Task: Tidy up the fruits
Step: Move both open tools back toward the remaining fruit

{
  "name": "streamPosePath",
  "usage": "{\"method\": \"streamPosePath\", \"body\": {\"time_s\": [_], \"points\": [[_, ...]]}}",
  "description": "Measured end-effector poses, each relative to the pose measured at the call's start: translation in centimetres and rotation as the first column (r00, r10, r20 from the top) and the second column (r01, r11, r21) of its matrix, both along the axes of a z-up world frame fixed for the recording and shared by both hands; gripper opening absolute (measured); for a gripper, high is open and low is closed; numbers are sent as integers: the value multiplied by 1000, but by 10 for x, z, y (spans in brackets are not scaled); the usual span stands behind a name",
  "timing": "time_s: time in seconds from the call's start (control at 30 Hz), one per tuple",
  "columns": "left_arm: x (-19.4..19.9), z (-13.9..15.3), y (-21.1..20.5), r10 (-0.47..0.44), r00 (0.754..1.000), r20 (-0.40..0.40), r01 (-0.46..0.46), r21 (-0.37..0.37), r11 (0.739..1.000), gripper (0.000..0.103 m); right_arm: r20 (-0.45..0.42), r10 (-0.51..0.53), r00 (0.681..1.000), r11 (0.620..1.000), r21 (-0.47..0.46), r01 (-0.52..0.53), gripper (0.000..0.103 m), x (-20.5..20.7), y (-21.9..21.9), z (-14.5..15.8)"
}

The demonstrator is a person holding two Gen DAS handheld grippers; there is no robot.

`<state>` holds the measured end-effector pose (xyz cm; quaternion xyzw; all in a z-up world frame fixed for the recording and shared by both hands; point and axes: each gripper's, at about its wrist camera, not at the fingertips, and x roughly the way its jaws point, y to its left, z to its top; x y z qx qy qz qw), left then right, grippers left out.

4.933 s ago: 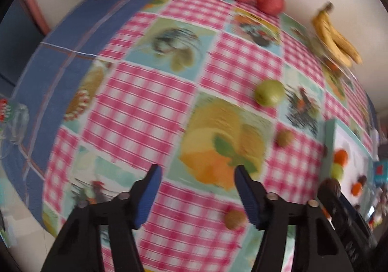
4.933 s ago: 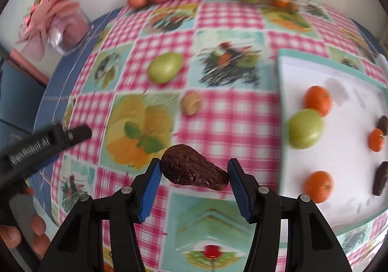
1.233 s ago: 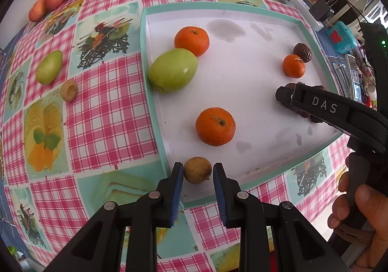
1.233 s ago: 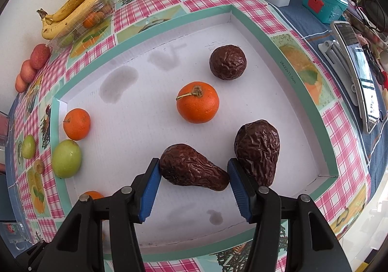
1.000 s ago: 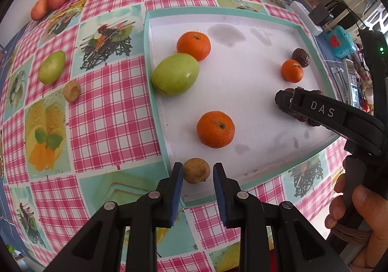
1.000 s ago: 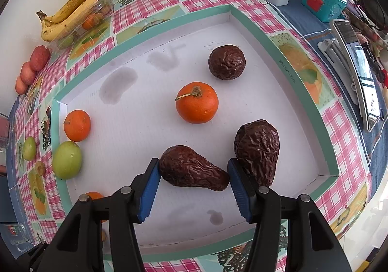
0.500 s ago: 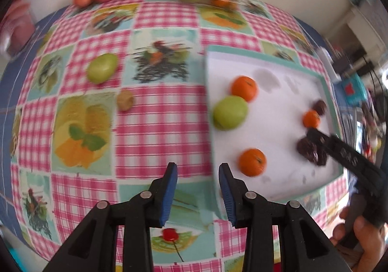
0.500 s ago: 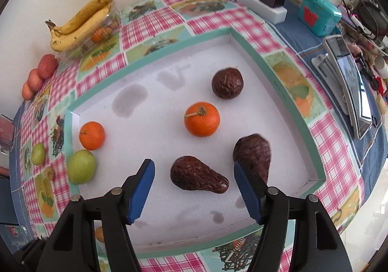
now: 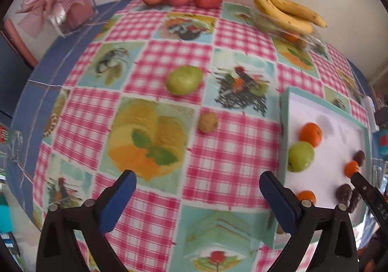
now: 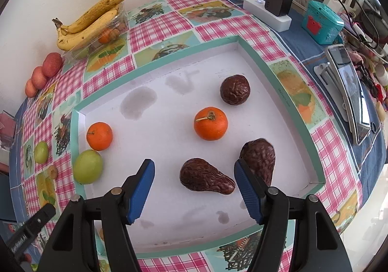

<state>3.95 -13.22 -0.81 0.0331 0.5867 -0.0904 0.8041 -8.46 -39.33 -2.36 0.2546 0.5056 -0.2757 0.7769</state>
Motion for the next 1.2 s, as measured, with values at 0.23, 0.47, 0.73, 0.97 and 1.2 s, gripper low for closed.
{"method": "streamPosePath", "body": {"time_s": [0.23, 0.47, 0.73, 0.97, 1.2], "points": [[5, 5, 8, 12, 998, 65, -14, 31, 999, 103, 41, 62, 997, 997, -48, -60, 85, 8, 13, 10], [13, 15, 11, -1, 989, 146, -5, 42, 999, 103, 121, 133, 984, 989, -72, -125, 92, 16, 27, 18], [34, 10, 14, 20, 988, 153, -29, 57, 998, 103, 177, 202, 963, 976, -113, -184, 92, 31, 47, 26], [56, 11, 31, 67, 981, 183, -69, 1, 998, 103, 153, 281, 947, 954, -150, -259, 92, 52, 70, 22], [78, 11, 56, 110, 970, 217, -109, -19, 994, 103, 130, 346, 929, 932, -161, -325, 92, 74, 89, 16]]}}
